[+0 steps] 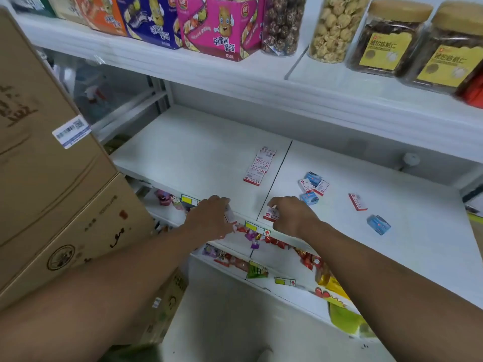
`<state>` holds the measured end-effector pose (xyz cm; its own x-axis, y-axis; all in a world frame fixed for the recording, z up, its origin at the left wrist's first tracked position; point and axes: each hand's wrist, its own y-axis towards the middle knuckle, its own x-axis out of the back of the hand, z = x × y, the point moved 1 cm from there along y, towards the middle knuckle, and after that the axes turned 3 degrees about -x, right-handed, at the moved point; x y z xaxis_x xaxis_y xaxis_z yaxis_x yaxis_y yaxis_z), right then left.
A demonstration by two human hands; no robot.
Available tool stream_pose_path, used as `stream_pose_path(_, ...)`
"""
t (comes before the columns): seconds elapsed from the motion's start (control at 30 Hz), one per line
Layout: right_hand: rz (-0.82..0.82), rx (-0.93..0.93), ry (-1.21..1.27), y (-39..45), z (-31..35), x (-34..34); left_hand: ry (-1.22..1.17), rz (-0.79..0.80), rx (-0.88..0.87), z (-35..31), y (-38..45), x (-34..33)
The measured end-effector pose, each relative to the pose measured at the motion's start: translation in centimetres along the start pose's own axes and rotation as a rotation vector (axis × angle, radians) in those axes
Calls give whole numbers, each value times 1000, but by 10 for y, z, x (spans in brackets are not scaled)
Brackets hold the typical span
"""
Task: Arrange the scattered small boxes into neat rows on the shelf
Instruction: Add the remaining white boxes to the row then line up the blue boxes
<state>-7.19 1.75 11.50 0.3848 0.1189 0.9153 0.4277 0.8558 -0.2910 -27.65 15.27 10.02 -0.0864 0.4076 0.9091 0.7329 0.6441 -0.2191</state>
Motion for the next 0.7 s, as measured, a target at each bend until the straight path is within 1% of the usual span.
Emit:
stream_pose_path(0.13, 16, 28, 7, 24, -6, 3, 19, -2, 20, -1, 19, 4)
stream_pose_path(0.33, 39, 36, 46, 61, -20, 1, -18, 14, 74, -6, 46, 5)
stream_pose_path(0.57, 81, 28, 55, 83, -30, -12, -22, 19, 76, -15, 73, -1)
stream_pose_path(0.7, 77, -7, 53, 94, -34, -14, 0, 49, 41, -14, 93, 1)
